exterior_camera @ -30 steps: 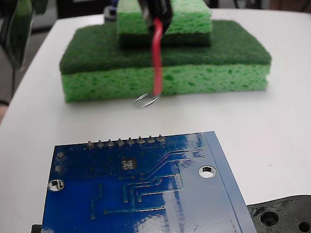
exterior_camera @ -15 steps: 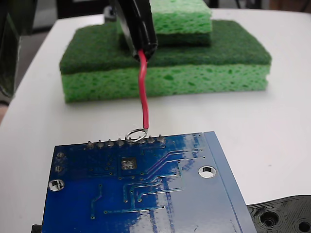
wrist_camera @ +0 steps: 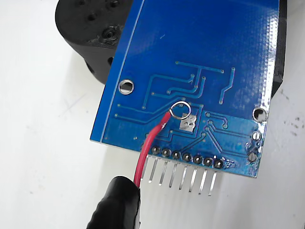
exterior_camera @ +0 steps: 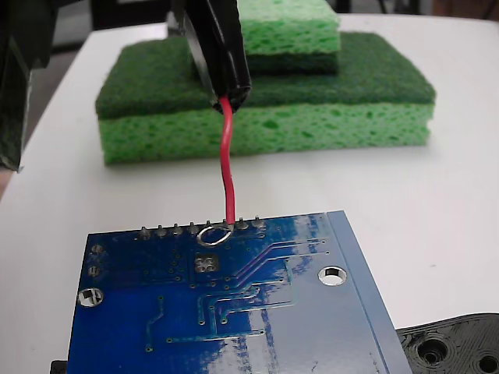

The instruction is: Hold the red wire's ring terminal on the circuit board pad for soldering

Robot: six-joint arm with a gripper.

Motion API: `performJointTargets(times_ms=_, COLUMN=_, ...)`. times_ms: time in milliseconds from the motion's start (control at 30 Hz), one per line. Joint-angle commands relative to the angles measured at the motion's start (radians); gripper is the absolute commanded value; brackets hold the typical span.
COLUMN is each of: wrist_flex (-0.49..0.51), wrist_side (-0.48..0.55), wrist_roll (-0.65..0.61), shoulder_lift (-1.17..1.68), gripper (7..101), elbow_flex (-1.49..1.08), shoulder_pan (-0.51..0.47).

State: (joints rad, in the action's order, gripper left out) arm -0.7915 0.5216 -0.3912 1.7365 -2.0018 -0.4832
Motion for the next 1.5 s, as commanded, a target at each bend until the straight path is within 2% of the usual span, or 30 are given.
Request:
performJointTargets(times_ms=33, wrist_flex=0.002, wrist_side=0.005, wrist_roll=0.000, shoulder_lift=0.006, gripper=100.3, elbow_flex=0.003, shoulder_pan=0.000)
performJointTargets(times_ms=1500, wrist_flex=0.015, wrist_side=-0.017, wrist_roll=0.003, shoulder_lift=-0.008, gripper=100.3, elbow_flex=-0.011, shoulder_pan=-0.003)
